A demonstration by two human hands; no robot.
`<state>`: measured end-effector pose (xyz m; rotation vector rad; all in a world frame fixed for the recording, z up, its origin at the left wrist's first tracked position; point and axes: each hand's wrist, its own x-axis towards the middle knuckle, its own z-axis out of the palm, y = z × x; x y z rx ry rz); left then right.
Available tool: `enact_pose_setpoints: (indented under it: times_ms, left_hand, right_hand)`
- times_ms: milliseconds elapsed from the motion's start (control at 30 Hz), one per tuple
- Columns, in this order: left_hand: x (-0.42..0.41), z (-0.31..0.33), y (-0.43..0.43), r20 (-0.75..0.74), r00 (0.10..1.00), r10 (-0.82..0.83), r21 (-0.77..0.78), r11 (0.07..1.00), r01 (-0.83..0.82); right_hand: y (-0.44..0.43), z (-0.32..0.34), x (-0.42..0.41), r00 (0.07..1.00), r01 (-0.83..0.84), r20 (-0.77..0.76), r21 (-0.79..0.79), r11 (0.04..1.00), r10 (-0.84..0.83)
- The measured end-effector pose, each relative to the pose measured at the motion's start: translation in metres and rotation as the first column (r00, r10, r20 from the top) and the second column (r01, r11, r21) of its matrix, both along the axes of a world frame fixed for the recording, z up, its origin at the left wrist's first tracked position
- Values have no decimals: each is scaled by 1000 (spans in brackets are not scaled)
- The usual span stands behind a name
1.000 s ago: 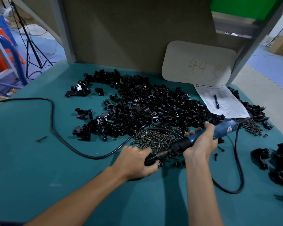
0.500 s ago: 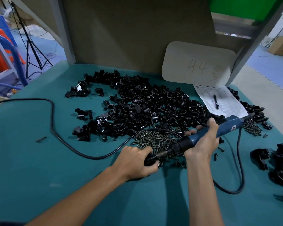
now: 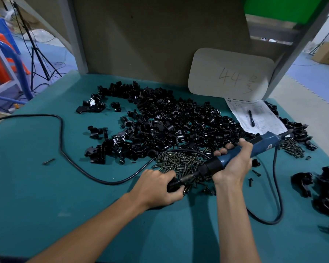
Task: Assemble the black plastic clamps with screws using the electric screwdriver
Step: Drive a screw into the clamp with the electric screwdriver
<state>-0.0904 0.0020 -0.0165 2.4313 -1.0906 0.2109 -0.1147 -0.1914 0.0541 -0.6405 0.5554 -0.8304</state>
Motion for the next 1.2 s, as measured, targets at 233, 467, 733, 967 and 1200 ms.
enact_pose_setpoints:
  times_ms: [233, 467, 733, 967, 1200]
  left_hand:
    - [-1, 1, -1, 1, 1000, 1, -3, 1000, -1]
    - [0, 0, -1, -6, 1000, 4, 8, 1000, -4]
    - [1, 0, -1, 5, 1000, -12, 13, 1000, 12]
    - [0, 2, -1, 4, 1000, -7, 18, 1000, 7]
    - [0, 1, -2, -24, 1000, 18, -7, 1000, -18]
  right_hand:
    - [1, 2, 0, 1000, 7, -18, -26, 1000, -7]
    - [0, 2, -1, 1000, 1, -15, -28, 1000, -1]
    - [-1, 0, 0, 1000, 12, -16, -42, 999, -13]
    - [0, 0, 0, 1000, 14, -6, -43, 999, -15]
    - [4, -2, 6, 998, 57, -17, -98, 994, -59]
